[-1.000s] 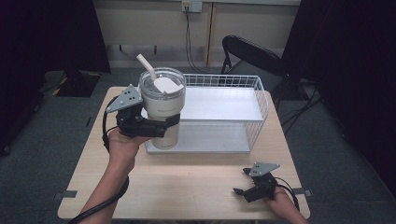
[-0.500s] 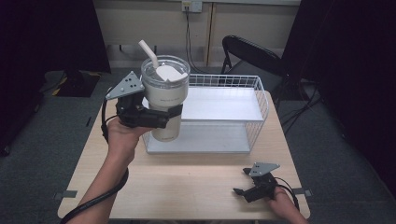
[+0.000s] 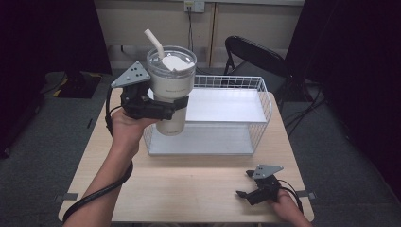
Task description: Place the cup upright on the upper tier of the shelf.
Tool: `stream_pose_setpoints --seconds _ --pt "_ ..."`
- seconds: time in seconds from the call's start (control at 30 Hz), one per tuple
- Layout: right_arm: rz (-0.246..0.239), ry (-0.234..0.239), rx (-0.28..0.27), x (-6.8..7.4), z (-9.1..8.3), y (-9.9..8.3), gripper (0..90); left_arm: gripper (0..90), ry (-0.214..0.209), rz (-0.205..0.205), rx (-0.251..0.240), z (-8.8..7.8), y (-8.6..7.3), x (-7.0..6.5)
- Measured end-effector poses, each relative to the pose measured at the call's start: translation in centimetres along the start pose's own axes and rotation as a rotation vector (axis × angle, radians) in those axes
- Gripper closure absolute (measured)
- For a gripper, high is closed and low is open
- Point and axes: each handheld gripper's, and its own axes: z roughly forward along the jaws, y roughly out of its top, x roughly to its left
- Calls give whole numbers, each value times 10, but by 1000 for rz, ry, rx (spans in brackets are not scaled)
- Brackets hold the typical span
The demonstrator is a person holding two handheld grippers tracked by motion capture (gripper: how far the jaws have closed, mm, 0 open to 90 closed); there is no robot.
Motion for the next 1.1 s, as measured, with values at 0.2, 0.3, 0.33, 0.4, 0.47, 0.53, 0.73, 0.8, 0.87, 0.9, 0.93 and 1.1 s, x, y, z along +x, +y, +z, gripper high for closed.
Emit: stream_pose_setpoints --seconds 0.2,0.3,0.33,0.4,0.47,0.53,0.73,0.8,0.87,0.9,0.93,1.1 --pt "0 1 1 0 0 0 109 86 2 10 -6 5 9 2" --pt "1 2 2 0 0 0 110 86 3 7 -10 9 12 3" --pt "1 2 2 0 0 0 109 86 3 10 -11 10 13 3" --pt "1 1 2 0 0 0 109 86 5 10 -12 12 14 4" --pt "1 1 2 0 0 0 110 86 7 10 -11 15 14 5" --pt "1 2 2 0 0 0 109 86 14 16 -5 17 16 5" --pt "1 2 2 0 0 0 110 86 16 9 -12 25 18 9" --pt "2 2 2 0 0 0 109 86 17 11 -10 27 19 10" --pt "1 2 2 0 0 0 109 86 18 10 -11 30 20 11" --pt "1 2 2 0 0 0 110 86 18 10 -11 30 20 11" --pt "1 2 2 0 0 0 109 86 22 11 -13 32 21 12" --pt "1 2 2 0 0 0 109 86 25 4 -22 37 23 13"
